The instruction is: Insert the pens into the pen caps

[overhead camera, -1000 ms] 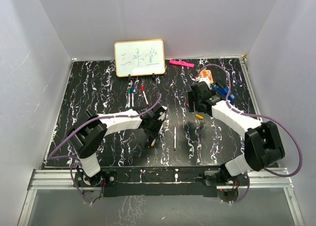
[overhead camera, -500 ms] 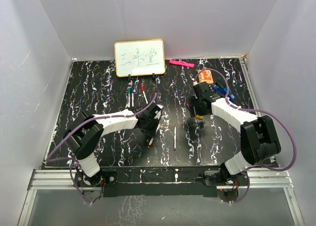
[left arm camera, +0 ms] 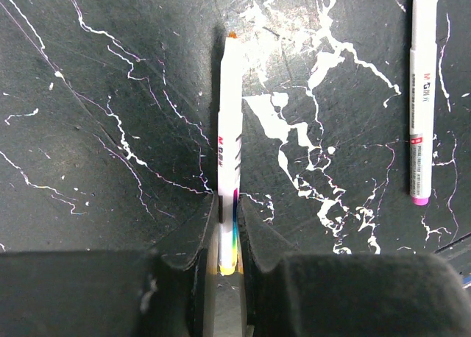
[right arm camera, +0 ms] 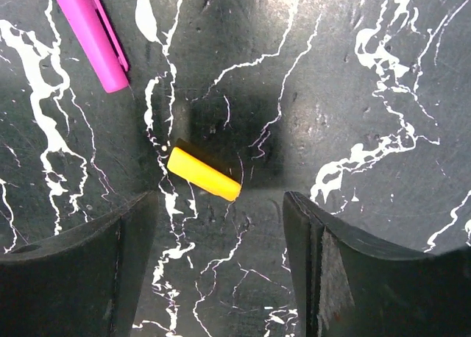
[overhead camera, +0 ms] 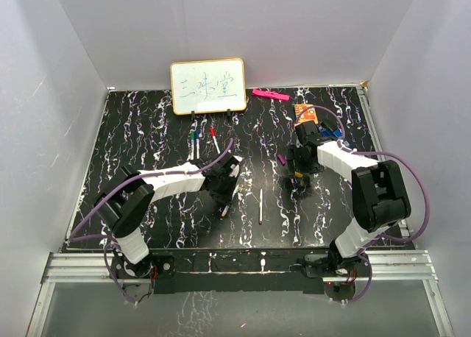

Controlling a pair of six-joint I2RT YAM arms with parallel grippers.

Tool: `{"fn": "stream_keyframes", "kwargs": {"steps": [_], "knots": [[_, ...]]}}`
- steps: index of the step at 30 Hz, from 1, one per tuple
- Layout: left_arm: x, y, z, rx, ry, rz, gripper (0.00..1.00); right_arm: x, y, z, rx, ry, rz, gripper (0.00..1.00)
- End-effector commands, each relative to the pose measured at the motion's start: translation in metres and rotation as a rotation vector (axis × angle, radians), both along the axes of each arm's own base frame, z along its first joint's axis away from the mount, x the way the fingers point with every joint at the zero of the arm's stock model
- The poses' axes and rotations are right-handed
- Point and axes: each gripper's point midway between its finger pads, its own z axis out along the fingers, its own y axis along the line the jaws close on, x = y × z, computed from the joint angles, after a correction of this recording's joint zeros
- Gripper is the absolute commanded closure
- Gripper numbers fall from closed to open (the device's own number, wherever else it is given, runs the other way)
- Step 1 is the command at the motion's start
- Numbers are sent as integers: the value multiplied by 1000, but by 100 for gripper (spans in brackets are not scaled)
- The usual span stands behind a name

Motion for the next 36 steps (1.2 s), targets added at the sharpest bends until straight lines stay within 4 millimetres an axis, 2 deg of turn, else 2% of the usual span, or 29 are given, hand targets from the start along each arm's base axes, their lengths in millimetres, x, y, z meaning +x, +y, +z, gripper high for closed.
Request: {"fn": "stream_keyframes", "kwargs": {"steps": [1, 15, 19, 26, 36], "knots": [[-27, 62, -39, 252, 111, 2, 100, 30, 15, 16, 57, -90, 38, 35], [-27, 62, -42, 246, 127, 12, 100, 32, 19, -5, 68, -48, 48, 45], [-26, 64, -42, 253, 128, 10, 100, 26, 20, -10, 78, -19, 44, 54], [-25, 64, -42, 253, 124, 4, 100, 7, 30, -12, 144, 33, 47, 57], [-23, 61, -41, 242, 119, -3, 100, -6, 23, -6, 121, 56, 20, 71]]}}
